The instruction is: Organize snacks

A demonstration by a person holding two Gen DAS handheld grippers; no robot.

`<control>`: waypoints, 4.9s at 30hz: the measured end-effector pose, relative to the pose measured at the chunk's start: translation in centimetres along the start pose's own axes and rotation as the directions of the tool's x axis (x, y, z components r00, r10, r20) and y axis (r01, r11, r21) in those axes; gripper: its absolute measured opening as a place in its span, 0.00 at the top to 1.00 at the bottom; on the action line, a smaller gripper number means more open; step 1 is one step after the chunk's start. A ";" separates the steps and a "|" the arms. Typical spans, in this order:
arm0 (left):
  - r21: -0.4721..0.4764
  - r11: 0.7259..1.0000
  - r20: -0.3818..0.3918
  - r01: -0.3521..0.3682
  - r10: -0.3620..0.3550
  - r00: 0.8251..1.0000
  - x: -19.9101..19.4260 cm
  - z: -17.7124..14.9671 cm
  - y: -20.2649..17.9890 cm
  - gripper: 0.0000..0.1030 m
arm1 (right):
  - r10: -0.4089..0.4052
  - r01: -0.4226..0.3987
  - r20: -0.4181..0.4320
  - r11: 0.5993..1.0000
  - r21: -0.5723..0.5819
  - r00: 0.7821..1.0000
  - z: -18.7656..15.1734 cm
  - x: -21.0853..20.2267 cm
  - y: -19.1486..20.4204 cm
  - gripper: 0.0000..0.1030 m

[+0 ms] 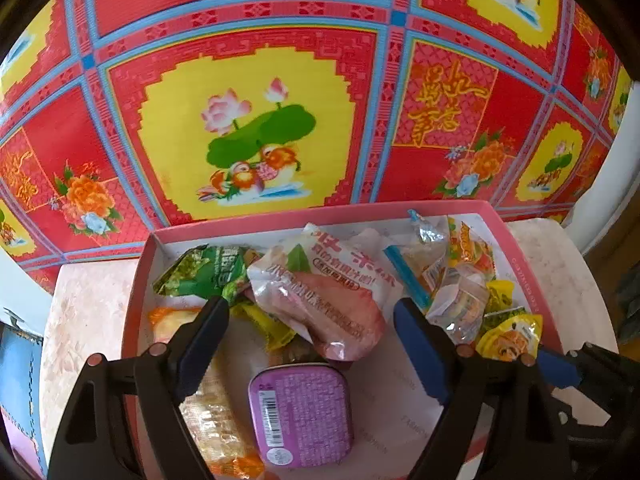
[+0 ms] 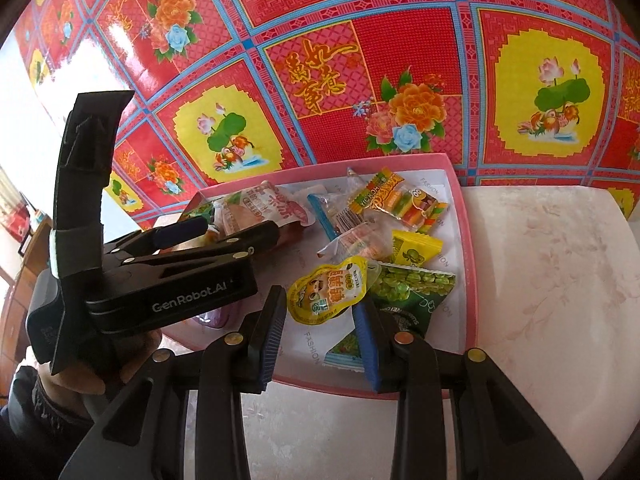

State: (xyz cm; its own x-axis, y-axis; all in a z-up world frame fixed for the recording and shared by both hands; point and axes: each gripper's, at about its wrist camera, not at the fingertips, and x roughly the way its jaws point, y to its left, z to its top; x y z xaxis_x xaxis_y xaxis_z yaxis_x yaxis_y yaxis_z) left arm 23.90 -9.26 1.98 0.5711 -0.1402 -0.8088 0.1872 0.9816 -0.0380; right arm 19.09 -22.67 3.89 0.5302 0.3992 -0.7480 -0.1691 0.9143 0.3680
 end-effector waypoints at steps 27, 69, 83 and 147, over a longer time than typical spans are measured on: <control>-0.116 0.992 -0.025 -0.045 0.042 0.999 -4.4 -1.5 4.6 0.15 | 0.028 -0.028 -0.017 0.999 -0.023 0.999 1.8 2.6 1.5 0.66; -0.148 0.988 0.014 -0.045 0.048 0.999 -11.5 -3.1 5.5 0.15 | -0.059 0.059 0.086 0.998 0.002 0.994 -1.0 -4.8 2.7 0.31; -0.125 0.991 -0.022 -0.046 0.043 0.999 -13.1 -7.0 4.3 0.15 | -0.141 0.141 0.057 0.990 0.006 0.988 -5.2 -6.9 2.3 0.30; -0.075 0.993 -0.154 -0.087 0.074 0.985 -7.5 -10.5 2.5 0.15 | -0.377 0.374 -0.045 0.926 -0.059 0.925 -8.9 -2.8 1.8 0.28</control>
State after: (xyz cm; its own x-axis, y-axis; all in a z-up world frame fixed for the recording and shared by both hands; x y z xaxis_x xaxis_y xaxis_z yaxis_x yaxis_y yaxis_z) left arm 11.67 -4.41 1.80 0.4533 -0.0450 -0.8902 0.0767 0.9970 -0.0114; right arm 9.90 -21.57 1.76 0.5167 0.0279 -0.8557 -0.0071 0.9996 0.0284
